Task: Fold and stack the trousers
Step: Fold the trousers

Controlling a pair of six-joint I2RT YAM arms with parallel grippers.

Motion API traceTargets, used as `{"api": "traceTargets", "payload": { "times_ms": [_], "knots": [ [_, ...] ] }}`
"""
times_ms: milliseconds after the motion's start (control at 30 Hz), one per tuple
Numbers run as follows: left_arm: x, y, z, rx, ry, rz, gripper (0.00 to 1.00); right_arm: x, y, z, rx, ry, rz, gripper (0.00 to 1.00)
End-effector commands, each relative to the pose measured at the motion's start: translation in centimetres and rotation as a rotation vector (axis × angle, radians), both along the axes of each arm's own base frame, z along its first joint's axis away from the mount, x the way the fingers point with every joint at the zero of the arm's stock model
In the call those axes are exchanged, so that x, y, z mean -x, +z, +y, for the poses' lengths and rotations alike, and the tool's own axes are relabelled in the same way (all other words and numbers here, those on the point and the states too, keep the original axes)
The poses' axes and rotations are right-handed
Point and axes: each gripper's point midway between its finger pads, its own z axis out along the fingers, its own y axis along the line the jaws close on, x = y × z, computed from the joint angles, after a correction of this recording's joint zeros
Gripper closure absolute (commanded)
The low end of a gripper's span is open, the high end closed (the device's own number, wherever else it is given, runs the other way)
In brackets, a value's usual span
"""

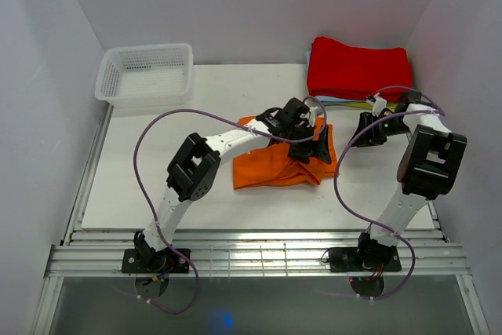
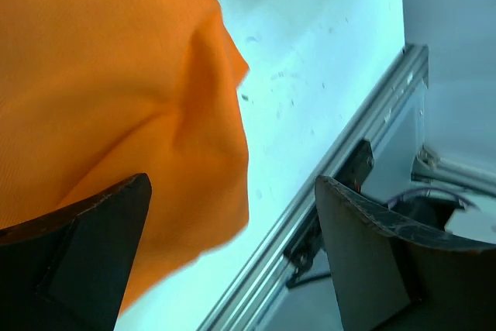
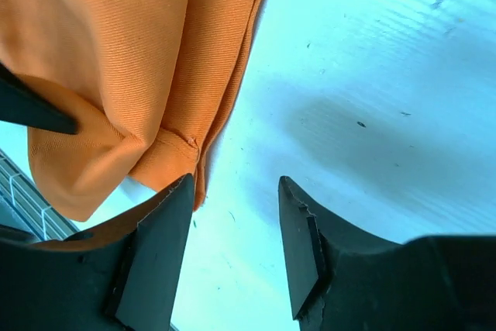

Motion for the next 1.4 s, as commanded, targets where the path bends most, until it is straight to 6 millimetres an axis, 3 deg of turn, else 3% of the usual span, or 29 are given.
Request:
{"api": "traceTargets", "payload": {
  "times_ms": [0,33,100,133,200,267,367,400,467,500,533,567,600,667,700,733,767,800,833,867,900,933,967,1033,1067,1100,1200,1300,1367],
  "knots": [
    [0.9,8.6,2.4,0.119,-0.091,-0.134,0.02,0.1,3.2,-0.2,0.008,0.030,-0.041,0.46],
    [0.4,10.4,3.7,0.142,-0.085,-0.163,0.02,0.1,3.7,0.1,-0.004,0.034,-0.048,0.46],
    [0.6,10.3,5.9,0.141,-0.124,-0.173,0.02,-0.1,5.1,0.7,-0.041,0.038,-0.069,0.46],
    [-0.5,12.3,7.9,0.166,-0.100,-0.208,0.02,-0.1,5.8,1.2,-0.050,0.047,-0.085,0.46],
    [-0.9,11.5,10.9,0.150,-0.119,-0.258,0.02,0.1,7.1,2.4,-0.071,0.086,-0.107,0.49],
    [-3.6,12.1,15.5,0.076,-0.075,-0.427,0.02,0.4,8.3,4.2,-0.050,0.147,-0.150,0.51],
    [-7.3,12.8,21.6,-0.033,-0.018,-0.599,0.02,0.7,9.4,7.6,0.015,0.262,-0.220,0.57],
    [-8.9,12.5,23.9,-0.104,-0.058,-0.696,0.02,0.9,9.6,9.9,0.025,0.328,-0.248,0.57],
    [-9.3,11.4,26.2,-0.172,-0.112,-0.734,0.04,1.2,9.7,12.8,0.051,0.400,-0.266,0.58],
    [-9.7,9.9,27.6,-0.246,-0.183,-0.785,0.11,1.8,9.8,15.6,0.054,0.474,-0.282,0.59],
    [-9.8,8.9,28.7,-0.279,-0.211,-0.796,0.13,1.6,9.5,16.9,0.062,0.503,-0.289,0.60],
    [-9.9,8.2,29.2,-0.288,-0.239,-0.822,0.14,1.7,9.2,18.1,0.081,0.531,-0.295,0.62],
    [-9.8,7.7,29.6,-0.284,-0.268,-0.841,0.14,2.6,9.1,20.6,0.078,0.596,-0.309,0.63],
    [-9.6,5.7,30.8,-0.270,-0.337,-0.884,0.19,2.5,8.5,22.8,0.101,0.637,-0.350,0.63],
    [-9.9,5.2,32.0,-0.257,-0.334,-0.895,0.21,3.7,8.3,24.9,0.100,0.698,-0.374,0.62],
    [-9.6,4.7,31.7,-0.188,-0.373,-0.932,0.22,4.5,7.8,25.6,0.108,0.727,-0.390,0.62],
    [-9.7,4.5,31.9,-0.155,-0.382,-0.951,0.22,3.9,7.9,26.6,0.129,0.740,-0.472,0.60],
    [-10.2,4.2,32.5,-0.143,-0.369,-0.966,0.22,5.0,7.7,28.2,0.129,0.786,-0.514,0.58],
    [-10.6,3.6,32.4,-0.114,-0.382,-0.987,0.22,6.0,7.2,28.4,0.135,0.805,-0.539,0.57],
    [-10.6,3.3,32.4,-0.094,-0.402,-0.995,0.22,5.6,7.6,29.3,0.131,0.819,-0.620,0.55],
    [-10.8,2.8,32.5,-0.084,-0.413,-1.000,0.23,6.5,7.7,30.3,0.121,0.852,-0.658,0.54],
    [-11.5,3.0,32.4,-0.072,-0.410,-1.036,0.23,6.8,8.2,30.7,0.122,0.864,-0.706,0.53],
    [-11.5,2.7,32.0,-0.028,-0.403,-1.025,0.23,7.6,7.0,30.6,0.145,0.885,-0.714,0.53],
    [-12.1,3.1,31.6,0.027,-0.399,-1.057,0.23,8.7,7.7,32.0,0.147,0.958,-0.844,0.51],
    [-12.2,2.7,31.2,0.066,-0.398,-1.039,0.24,9.5,6.4,31.8,0.170,0.984,-0.851,0.50],
    [-12.5,2.5,31.0,0.081,-0.395,-1.034,0.25,10.2,6.6,32.9,0.172,1.037,-0.933,0.50],
    [-13.8,2.0,30.4,0.135,-0.379,-1.001,0.25,12.6,5.4,33.7,0.204,1.136,-1.003,0.48],
    [-14.6,2.0,29.9,0.183,-0.373,-0.980,0.25,14.0,4.1,34.1,0.245,1.213,-1.045,0.45],
    [-14.9,2.0,29.9,0.187,-0.372,-0.988,0.23,13.8,3.6,34.5,0.285,1.235,-1.099,0.41]
  ]
}}
